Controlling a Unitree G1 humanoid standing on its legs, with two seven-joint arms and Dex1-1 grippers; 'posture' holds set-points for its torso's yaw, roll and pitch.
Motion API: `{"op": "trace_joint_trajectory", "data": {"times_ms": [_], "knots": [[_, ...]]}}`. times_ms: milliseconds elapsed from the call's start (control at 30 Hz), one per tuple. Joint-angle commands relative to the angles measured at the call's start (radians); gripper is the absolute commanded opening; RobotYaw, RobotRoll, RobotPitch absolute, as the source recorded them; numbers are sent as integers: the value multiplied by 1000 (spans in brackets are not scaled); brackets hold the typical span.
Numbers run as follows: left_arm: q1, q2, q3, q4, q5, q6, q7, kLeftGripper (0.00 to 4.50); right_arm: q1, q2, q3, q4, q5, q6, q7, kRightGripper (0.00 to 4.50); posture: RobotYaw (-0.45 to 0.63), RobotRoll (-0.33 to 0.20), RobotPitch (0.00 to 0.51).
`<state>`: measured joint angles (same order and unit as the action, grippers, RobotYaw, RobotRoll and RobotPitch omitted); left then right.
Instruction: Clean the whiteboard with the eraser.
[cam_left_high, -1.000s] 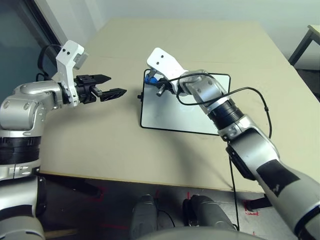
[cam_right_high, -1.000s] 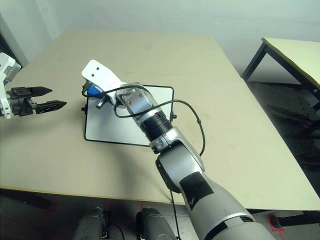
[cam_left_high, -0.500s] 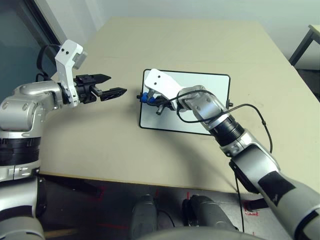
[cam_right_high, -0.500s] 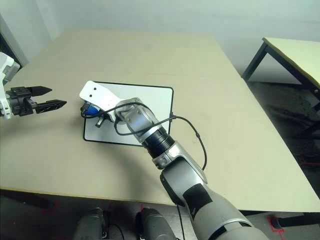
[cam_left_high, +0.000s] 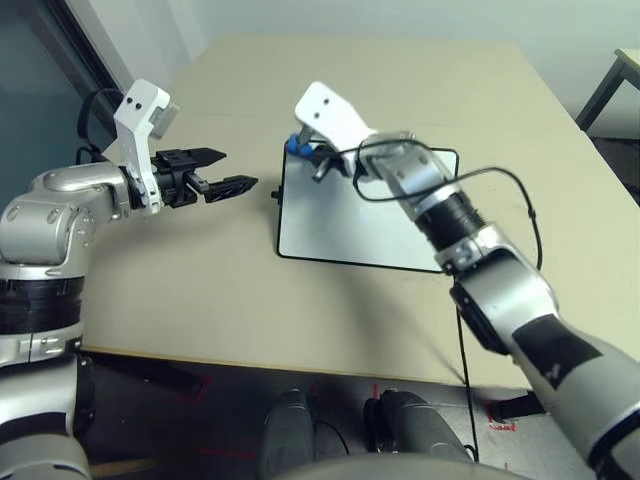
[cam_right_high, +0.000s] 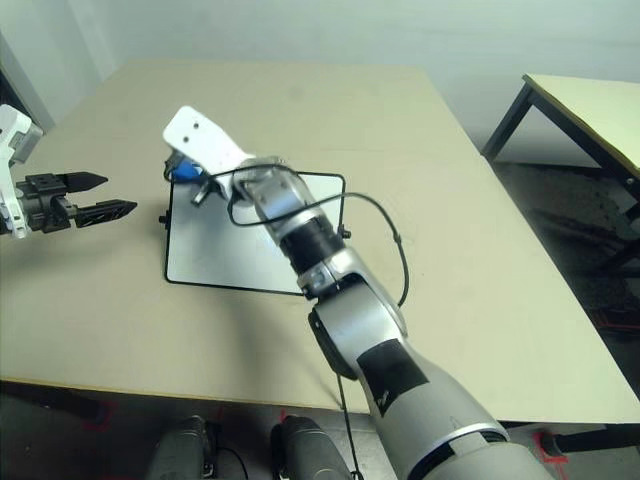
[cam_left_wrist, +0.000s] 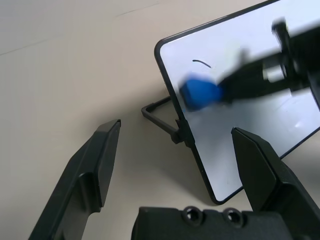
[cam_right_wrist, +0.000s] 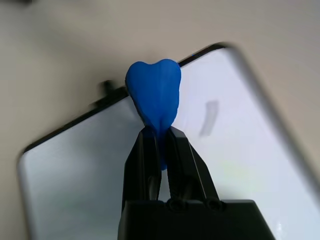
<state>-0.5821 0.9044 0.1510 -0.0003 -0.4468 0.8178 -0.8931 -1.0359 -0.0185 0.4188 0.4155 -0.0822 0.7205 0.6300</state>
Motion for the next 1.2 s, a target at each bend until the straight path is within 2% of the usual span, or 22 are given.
{"op": "trace_joint_trajectory", "data": {"times_ms": [33, 400, 533, 733, 833, 933, 1200], "knots": [[11, -2, 5, -6, -9, 11, 2, 4500, 18, -5, 31, -43, -16, 44, 10, 124, 15, 0, 50], [17, -2, 9, -6, -12, 10, 0, 4500, -242, 33, -133, 334, 5, -202, -115, 123, 19, 0, 52], [18, -2, 9, -6, -12, 11, -1, 4500, -217, 44, -125, 319, -3, -192, -97, 123, 19, 0, 52], [10, -4, 3, -1, -10, 9, -1, 4500, -43, 44, -22, 67, -20, -44, -26, 123, 13, 0, 50], [6, -6, 1, 1, -9, 7, -1, 4500, -18, 41, -6, 31, -24, -21, -22, 123, 15, 0, 49], [2, -6, 0, 2, -8, 7, -1, 4500, -28, 40, -15, 53, -25, -34, -30, 123, 16, 0, 47], [3, -4, 3, -3, -9, 8, -1, 4500, -204, 40, -128, 302, -15, -193, -122, 119, 22, 0, 41]]}}
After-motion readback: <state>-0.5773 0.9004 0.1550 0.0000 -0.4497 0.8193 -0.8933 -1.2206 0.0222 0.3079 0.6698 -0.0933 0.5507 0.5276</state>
